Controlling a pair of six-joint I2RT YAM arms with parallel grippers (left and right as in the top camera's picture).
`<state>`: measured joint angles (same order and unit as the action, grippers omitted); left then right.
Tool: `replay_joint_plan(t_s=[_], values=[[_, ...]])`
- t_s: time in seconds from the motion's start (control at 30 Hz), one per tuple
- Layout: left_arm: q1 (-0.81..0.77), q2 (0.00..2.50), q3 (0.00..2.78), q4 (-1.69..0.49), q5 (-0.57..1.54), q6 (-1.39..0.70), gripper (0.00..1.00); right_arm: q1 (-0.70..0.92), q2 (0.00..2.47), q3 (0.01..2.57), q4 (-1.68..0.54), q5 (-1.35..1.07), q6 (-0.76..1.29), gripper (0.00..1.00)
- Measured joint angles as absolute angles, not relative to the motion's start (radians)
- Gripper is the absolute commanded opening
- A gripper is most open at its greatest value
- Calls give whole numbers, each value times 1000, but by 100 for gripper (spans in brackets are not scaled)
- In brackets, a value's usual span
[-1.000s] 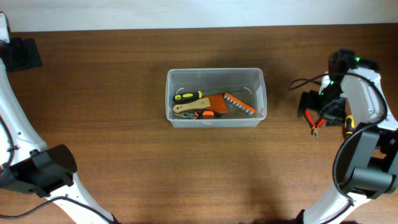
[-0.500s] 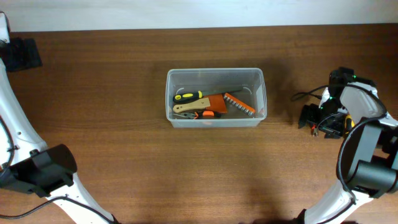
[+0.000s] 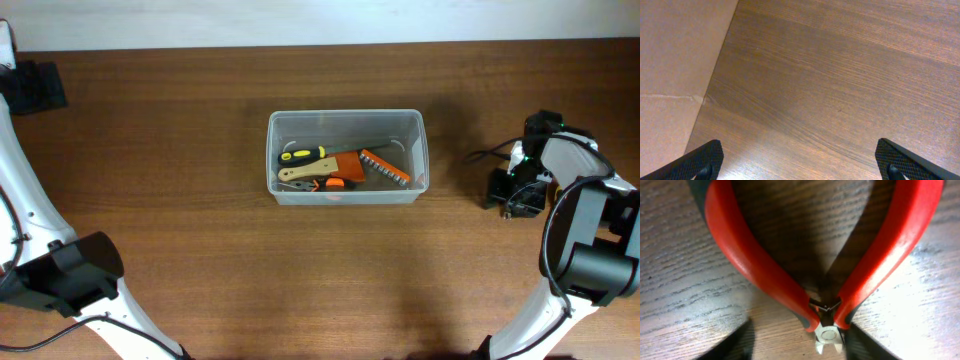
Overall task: Pack container
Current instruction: 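Lower the right gripper onto the red-handled cutting pliers and grasp them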
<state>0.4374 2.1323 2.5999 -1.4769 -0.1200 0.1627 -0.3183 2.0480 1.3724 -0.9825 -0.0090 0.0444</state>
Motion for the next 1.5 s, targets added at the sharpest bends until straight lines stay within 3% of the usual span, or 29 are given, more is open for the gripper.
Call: replay_joint_plan(t_s=[0.53, 0.57, 0.6, 0.63, 0.67, 0.8, 0.9, 1.0, 1.13, 1.37, 1.5], values=[[437, 2132, 2600, -1477, -120, 163, 99, -318, 2048, 1374, -963, -4, 37, 23], [437, 2132, 2600, -1477, -120, 163, 99, -318, 2048, 1374, -963, -3, 37, 35], [437, 2132, 2600, -1477, -120, 163, 99, -318, 2048, 1374, -963, -3, 37, 57], [437, 2132, 2600, -1477, -120, 163, 99, -318, 2048, 1374, -963, -3, 40, 67], [437, 2132, 2600, -1477, -120, 163, 99, -318, 2048, 1374, -963, -5, 38, 73], [437, 2132, 2600, -1477, -120, 163, 99, -318, 2048, 1375, -960, -3, 39, 76], [437, 2132, 2600, -1477, -120, 163, 99, -318, 2048, 1375, -956, -3, 39, 74], [437, 2132, 2600, -1477, -120, 163, 99, -318, 2048, 1375, -949, -3, 45, 65], [437, 2132, 2600, -1477, -120, 163, 99, -318, 2048, 1375, -923, -4, 95, 63], [437, 2132, 2600, -1477, -120, 163, 99, -318, 2048, 1377, -886, -1, 149, 32], [437, 2132, 2600, -1477, -120, 163, 99, -318, 2048, 1377, -885, 2, 162, 31]])
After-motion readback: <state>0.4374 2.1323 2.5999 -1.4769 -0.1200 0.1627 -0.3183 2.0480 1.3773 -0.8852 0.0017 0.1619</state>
